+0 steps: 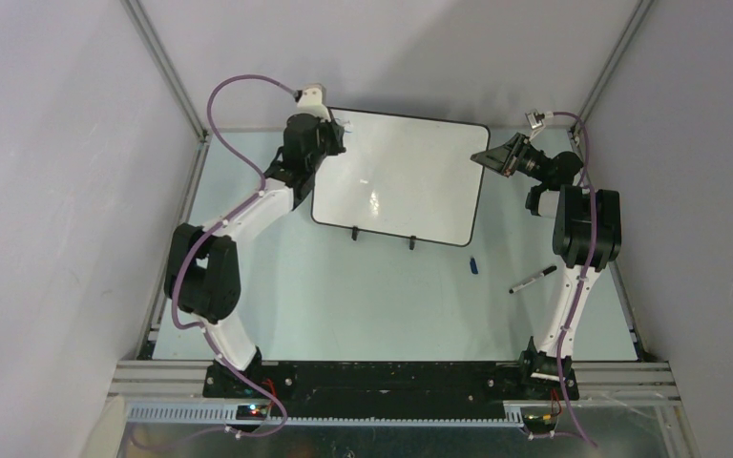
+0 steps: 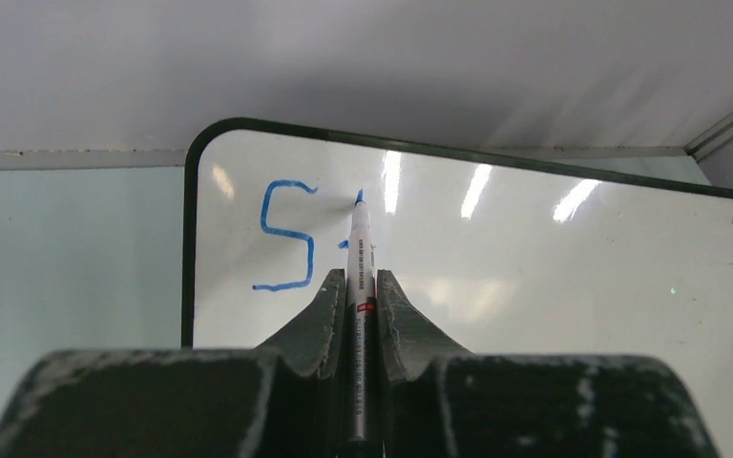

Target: Write a sentence on the whiteboard

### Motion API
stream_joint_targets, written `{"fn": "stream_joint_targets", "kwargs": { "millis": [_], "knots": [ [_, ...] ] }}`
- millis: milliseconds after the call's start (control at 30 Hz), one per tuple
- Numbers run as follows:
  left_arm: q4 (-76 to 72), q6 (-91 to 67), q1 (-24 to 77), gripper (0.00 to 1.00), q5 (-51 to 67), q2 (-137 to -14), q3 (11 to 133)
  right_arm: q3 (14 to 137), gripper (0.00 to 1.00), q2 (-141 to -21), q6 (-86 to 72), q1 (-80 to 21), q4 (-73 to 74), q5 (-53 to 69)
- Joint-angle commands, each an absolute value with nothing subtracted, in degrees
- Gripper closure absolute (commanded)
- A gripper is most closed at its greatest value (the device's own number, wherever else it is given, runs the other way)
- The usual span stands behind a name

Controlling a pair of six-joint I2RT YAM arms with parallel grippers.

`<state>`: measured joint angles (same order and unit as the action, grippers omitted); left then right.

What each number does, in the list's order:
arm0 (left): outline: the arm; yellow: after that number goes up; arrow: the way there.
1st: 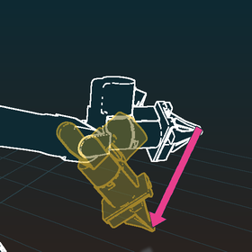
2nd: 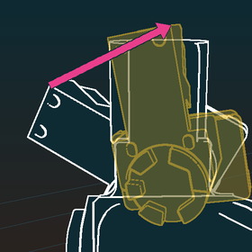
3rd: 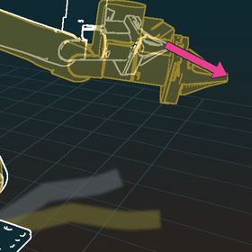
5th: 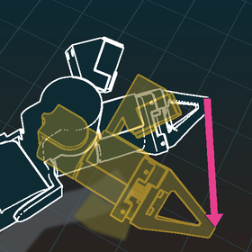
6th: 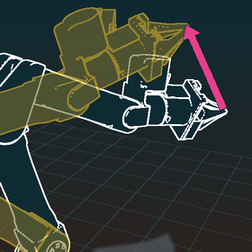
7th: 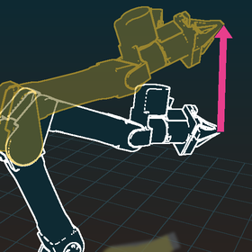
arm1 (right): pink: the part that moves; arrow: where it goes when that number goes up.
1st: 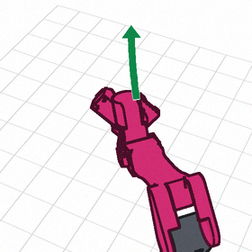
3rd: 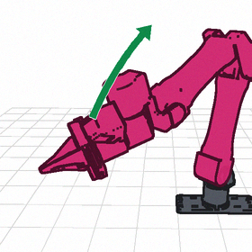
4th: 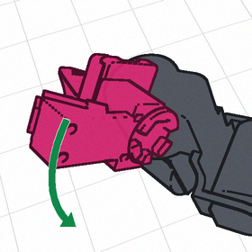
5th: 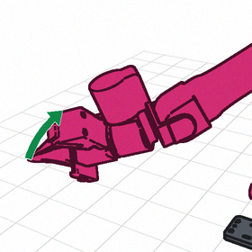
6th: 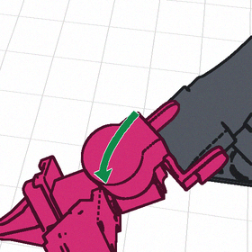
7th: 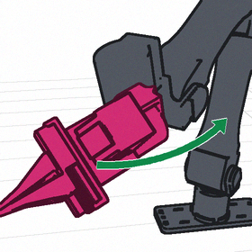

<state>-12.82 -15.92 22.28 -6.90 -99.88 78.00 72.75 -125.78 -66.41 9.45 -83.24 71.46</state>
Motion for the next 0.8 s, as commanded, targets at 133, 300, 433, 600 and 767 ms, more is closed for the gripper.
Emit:
{"fn": "stream_joint_targets", "kwargs": {
  "millis": [133,300,433,600,767],
  "knots": [
    [-14.1,-14.8,22.5,1.00,-7.2,-96.9,75.3,72.7,1.00,-122.4,-67.2,9.0,-86.3,73.9],
    [-14.2,-14.9,22.4,1.00,-7.0,-96.0,73.9,72.6,1.00,-122.3,-67.3,9.0,-86.3,74.1],
    [-14.4,-15.1,22.5,1.00,-6.6,-95.4,72.9,72.7,1.00,-122.3,-67.2,9.0,-86.4,74.1],
    [-14.7,-15.5,22.5,1.00,-6.0,-94.7,72.0,72.7,1.00,-122.3,-67.2,9.1,-86.3,74.0],
    [-14.6,-15.7,22.6,1.00,-5.7,-94.1,71.2,72.7,1.00,-122.3,-67.3,9.1,-86.3,73.9]
  ]
}}
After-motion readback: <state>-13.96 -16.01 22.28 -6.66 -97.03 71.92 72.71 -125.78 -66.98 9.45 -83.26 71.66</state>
